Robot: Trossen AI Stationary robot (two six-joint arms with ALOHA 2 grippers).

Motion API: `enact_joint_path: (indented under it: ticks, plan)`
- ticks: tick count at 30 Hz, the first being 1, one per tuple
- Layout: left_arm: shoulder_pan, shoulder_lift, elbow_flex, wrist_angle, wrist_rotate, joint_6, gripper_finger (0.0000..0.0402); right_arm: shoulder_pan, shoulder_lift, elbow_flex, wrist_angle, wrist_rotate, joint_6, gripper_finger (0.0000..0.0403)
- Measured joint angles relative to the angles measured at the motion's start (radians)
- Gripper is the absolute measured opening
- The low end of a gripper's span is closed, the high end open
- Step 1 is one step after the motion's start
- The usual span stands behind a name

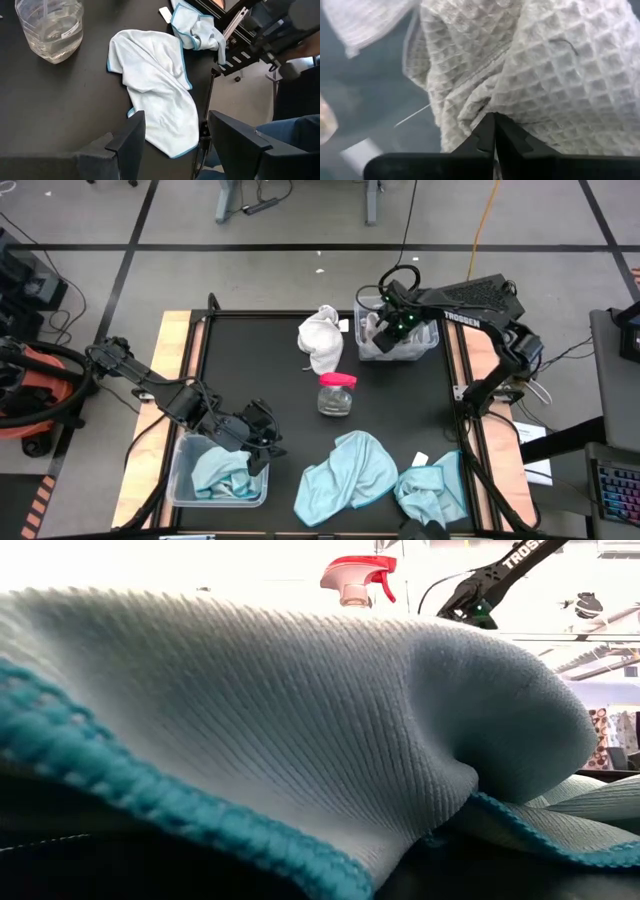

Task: Sort microfiber towel by color & place in baskets
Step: Put the gray towel into the top transparent bin

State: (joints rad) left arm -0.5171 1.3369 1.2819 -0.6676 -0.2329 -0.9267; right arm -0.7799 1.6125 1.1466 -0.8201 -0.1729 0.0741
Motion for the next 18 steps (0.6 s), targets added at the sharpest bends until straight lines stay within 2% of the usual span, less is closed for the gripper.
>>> enact_joint_path:
  ticks: [6, 12, 18]
  plan:
    - [0.000, 0.000, 0.000, -0.002, 0.001, 0.000, 0.0221, 0.000, -0.061, 0.050, -0.041, -0.007, -0.042, 0.0004]
    - [0.000, 0.000, 0.000, -0.001, 0.001, 0.000, 0.0221, 0.000, -0.094, 0.157, -0.099, -0.014, -0.070, 0.0010]
    - [0.000, 0.000, 0.000, -0.001, 0.001, 0.000, 0.0221, 0.023, -0.104, 0.267, -0.125, -0.031, -0.112, 0.0072]
